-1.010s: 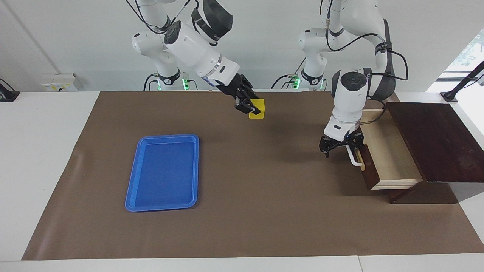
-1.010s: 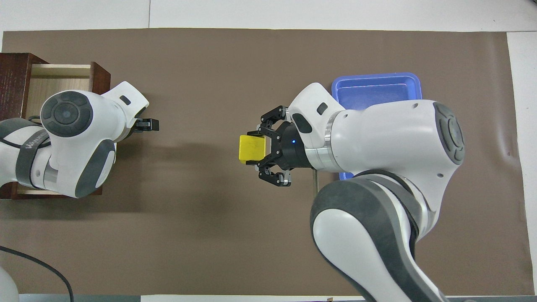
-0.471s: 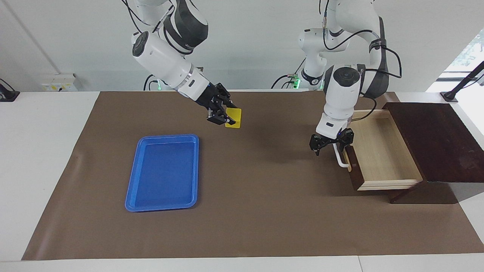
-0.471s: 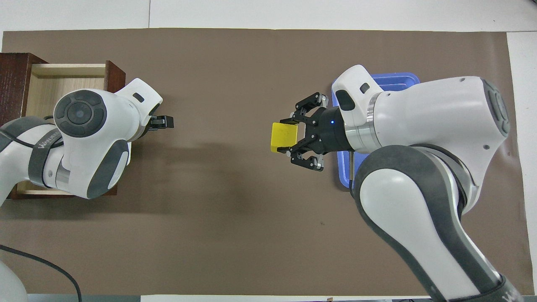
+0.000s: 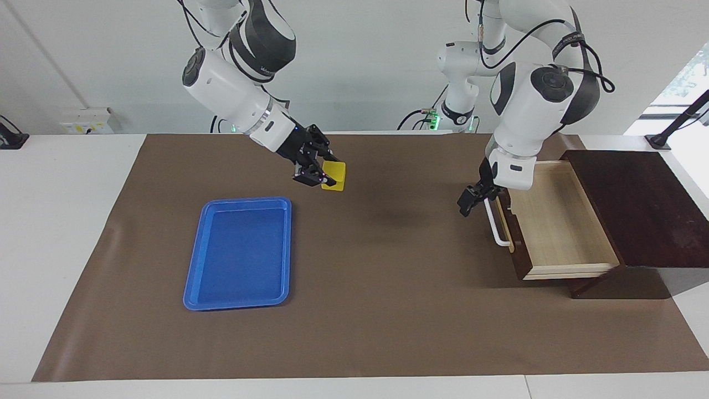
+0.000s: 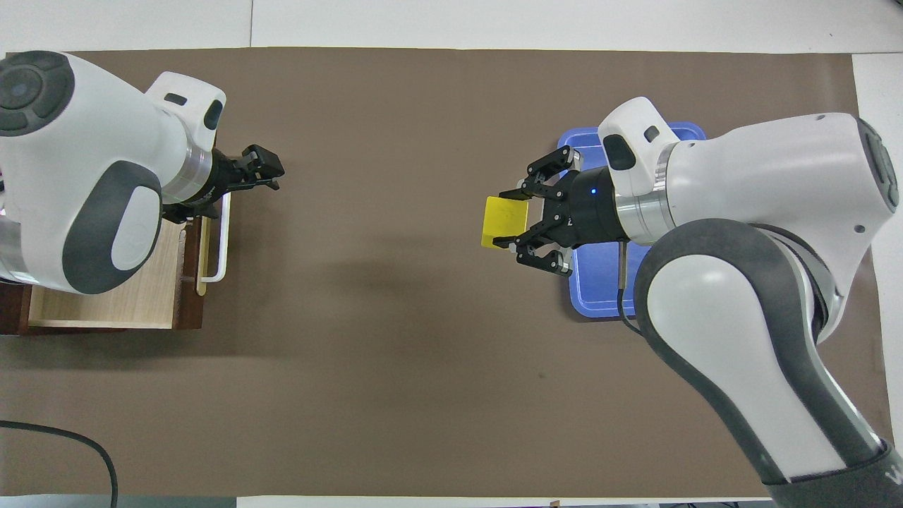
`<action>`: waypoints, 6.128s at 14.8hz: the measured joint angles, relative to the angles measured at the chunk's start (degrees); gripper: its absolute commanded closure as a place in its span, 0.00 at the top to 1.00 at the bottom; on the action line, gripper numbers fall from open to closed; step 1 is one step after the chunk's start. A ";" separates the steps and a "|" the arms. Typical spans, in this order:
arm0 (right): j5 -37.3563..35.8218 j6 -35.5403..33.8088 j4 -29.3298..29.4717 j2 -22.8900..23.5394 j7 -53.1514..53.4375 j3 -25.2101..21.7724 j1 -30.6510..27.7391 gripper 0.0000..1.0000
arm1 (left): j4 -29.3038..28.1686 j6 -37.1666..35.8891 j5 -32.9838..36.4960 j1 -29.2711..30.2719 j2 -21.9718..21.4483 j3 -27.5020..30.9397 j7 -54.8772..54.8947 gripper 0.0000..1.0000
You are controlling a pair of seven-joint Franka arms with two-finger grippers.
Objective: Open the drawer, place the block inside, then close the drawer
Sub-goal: 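Move the left gripper to the cube held by the right gripper, then grasp the cube with the left gripper while the right gripper opens and withdraws, then lower the cube into the open drawer with the left gripper, then push the drawer shut with the left gripper while the right gripper retracts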
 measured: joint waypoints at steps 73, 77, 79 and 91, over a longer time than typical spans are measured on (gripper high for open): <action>-19.26 -10.43 2.61 -0.03 1.12 1.54 -22.88 1.00 | -7.94 5.03 -4.95 21.58 -5.03 0.41 -16.21 1.00; -21.55 -11.44 2.62 -0.14 2.50 1.45 -25.33 1.00 | -7.05 4.94 -4.41 13.18 -5.01 -0.31 -21.08 1.00; -22.63 -12.27 2.64 -0.23 5.25 1.24 -25.45 1.00 | -7.64 5.29 -0.59 9.47 -4.69 -0.43 -28.00 1.00; -35.56 -28.57 9.85 -4.30 46.62 1.35 -25.23 1.00 | -13.52 13.15 11.30 8.92 -2.67 0.08 -38.36 1.00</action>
